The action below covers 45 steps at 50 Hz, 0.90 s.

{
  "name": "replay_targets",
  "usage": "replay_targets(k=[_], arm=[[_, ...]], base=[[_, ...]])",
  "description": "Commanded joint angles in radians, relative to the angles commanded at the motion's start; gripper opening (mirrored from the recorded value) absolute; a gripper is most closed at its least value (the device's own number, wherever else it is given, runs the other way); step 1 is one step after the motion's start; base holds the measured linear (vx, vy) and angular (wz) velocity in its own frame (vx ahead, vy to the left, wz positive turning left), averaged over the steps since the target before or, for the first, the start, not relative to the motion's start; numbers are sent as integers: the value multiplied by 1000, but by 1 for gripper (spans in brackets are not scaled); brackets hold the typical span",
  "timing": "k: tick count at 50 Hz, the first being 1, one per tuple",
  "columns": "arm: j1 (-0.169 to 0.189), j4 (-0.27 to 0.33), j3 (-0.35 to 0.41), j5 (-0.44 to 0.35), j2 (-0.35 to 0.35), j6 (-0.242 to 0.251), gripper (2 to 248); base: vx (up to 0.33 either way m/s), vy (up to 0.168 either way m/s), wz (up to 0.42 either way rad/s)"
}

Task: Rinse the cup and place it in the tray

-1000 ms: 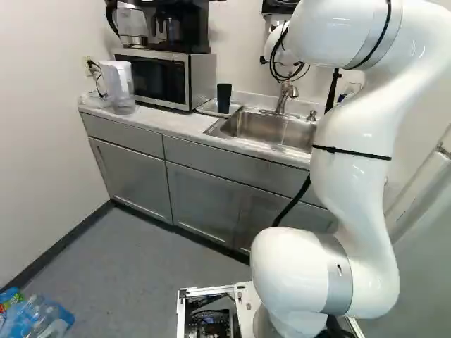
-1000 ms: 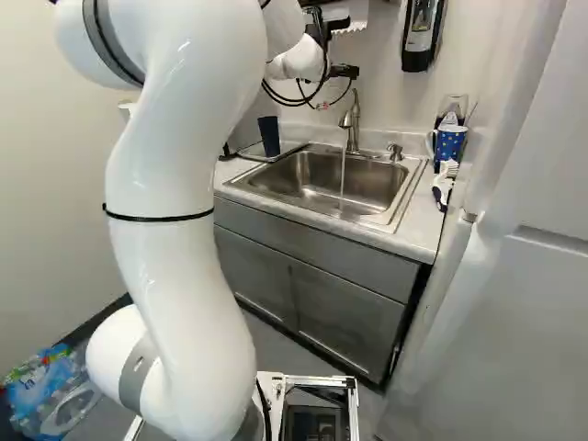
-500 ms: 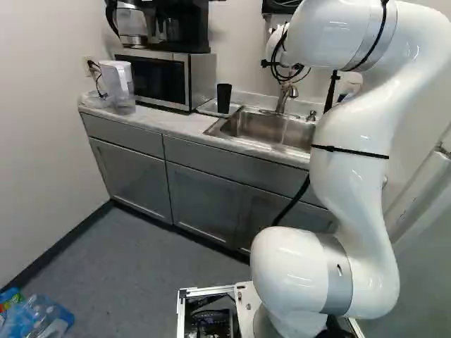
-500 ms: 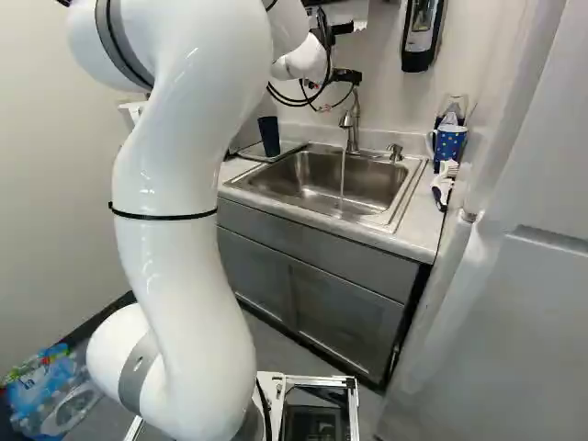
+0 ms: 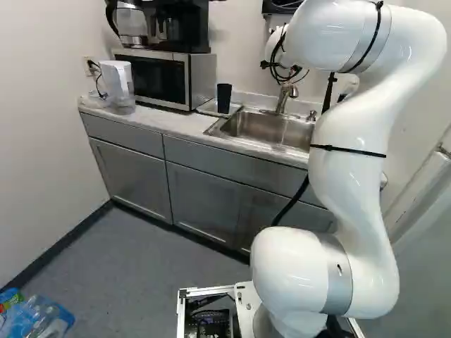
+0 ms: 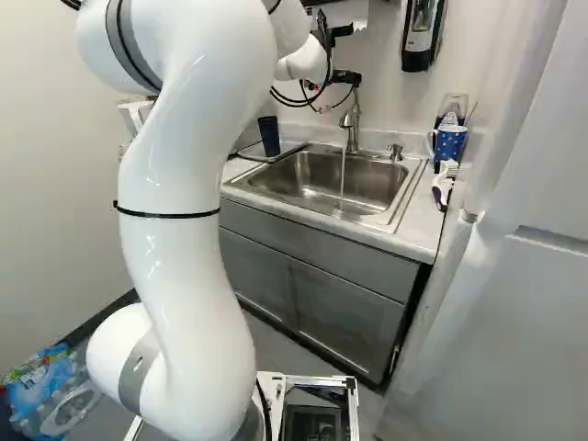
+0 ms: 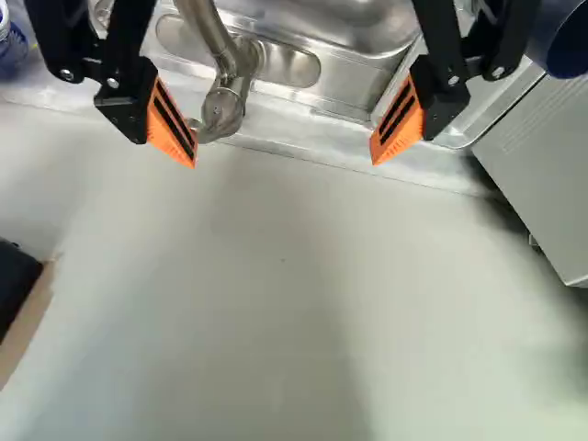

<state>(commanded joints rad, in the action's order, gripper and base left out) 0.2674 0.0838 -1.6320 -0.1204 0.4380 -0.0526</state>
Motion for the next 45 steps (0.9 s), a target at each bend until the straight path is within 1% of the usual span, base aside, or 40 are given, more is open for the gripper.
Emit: replay_targets(k=[36, 45], arm=[[-2, 0, -16, 0, 13, 0, 247], [-2, 0, -16, 11, 13, 0, 247]], base=[[0, 0, 0], [0, 0, 0]])
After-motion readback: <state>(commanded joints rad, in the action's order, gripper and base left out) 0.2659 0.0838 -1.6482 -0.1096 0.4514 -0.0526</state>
